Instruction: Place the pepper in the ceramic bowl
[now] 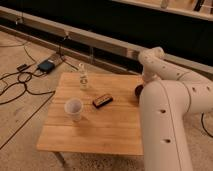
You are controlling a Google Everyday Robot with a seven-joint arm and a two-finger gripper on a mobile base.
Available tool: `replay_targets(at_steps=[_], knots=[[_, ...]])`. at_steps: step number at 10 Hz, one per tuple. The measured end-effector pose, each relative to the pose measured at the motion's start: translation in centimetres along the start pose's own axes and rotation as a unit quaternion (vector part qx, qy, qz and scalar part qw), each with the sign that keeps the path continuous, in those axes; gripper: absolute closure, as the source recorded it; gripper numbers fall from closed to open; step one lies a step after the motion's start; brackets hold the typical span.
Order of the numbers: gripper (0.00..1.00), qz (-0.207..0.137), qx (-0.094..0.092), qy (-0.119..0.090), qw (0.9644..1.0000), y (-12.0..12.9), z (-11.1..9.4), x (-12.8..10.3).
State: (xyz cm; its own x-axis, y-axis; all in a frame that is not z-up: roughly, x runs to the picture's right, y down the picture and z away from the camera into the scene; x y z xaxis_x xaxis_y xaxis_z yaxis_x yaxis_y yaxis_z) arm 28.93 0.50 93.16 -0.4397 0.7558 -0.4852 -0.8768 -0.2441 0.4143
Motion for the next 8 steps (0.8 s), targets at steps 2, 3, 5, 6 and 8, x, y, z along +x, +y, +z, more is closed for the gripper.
replay_targets(at_steps=[2,3,5,6,8], knots=[[0.44,0.0,-0.004,-0.011,0.9999,0.6,-0.1,0.1],[0.38,0.0,-0.005,-0.013,0.9999,0.7,0.0,0.2],[0.21,0.004,-0.011,-0.017,0.9998,1.0,0.1,0.9],[0.2,0.005,-0.015,-0.019,0.9997,1.1,0.2,1.3],[0.2,0.008,-0.018,-0.019,0.9996,0.9,0.3,2.0]])
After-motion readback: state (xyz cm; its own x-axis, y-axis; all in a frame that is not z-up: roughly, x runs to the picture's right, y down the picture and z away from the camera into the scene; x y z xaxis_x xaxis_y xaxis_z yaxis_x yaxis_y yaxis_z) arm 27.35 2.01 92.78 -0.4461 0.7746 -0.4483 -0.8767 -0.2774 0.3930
